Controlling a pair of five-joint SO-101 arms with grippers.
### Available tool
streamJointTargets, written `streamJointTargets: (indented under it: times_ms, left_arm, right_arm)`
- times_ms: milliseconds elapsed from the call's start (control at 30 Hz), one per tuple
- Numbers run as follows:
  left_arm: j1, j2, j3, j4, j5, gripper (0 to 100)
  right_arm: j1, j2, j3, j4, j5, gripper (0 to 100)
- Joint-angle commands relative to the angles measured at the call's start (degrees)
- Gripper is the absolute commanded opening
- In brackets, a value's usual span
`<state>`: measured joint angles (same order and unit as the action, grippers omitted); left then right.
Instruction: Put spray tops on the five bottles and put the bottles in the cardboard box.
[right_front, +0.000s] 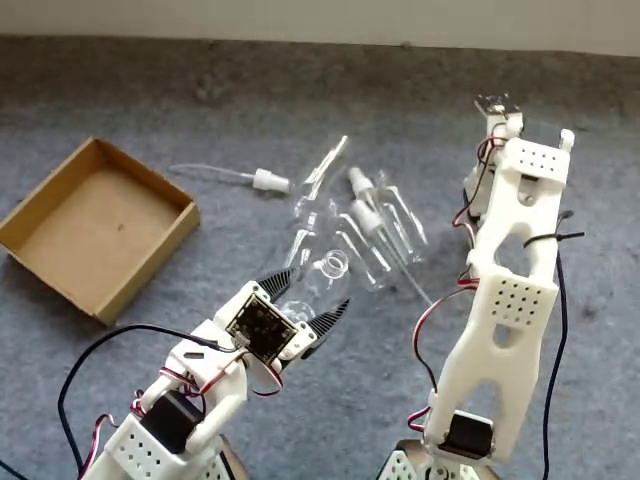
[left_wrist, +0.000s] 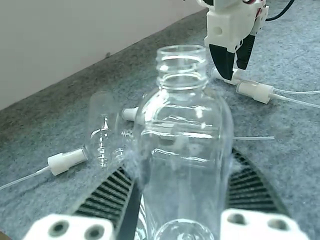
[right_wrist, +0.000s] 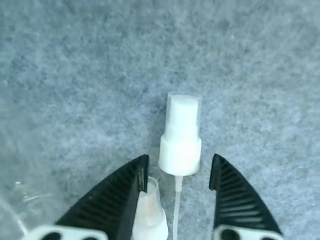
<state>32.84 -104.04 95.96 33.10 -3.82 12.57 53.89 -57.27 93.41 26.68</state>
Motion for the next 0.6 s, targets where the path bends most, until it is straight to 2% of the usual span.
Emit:
streamJointTargets:
  times_ms: [0, 167, 300, 567]
  left_arm:
    - [0.75, -0.66, 1.19, 0.00, 0.35, 9]
    - [0.75, -0.66, 1.19, 0.00, 0.35, 9]
    - [0.75, -0.66, 1.19, 0.00, 0.35, 9]
    - [0.75, -0.66, 1.19, 0.00, 0.35, 9]
  right_arm:
    - [-1.54, -1.54, -2.95, 0.66, 0.79, 19.5]
    - [-2.42, -1.19, -2.95, 0.04, 0.79, 19.5]
    - [-3.03, 2.24, -3.12, -0.57, 4.84, 19.5]
    - [-1.80, 4.70, -3.65, -0.57, 5.01, 19.3]
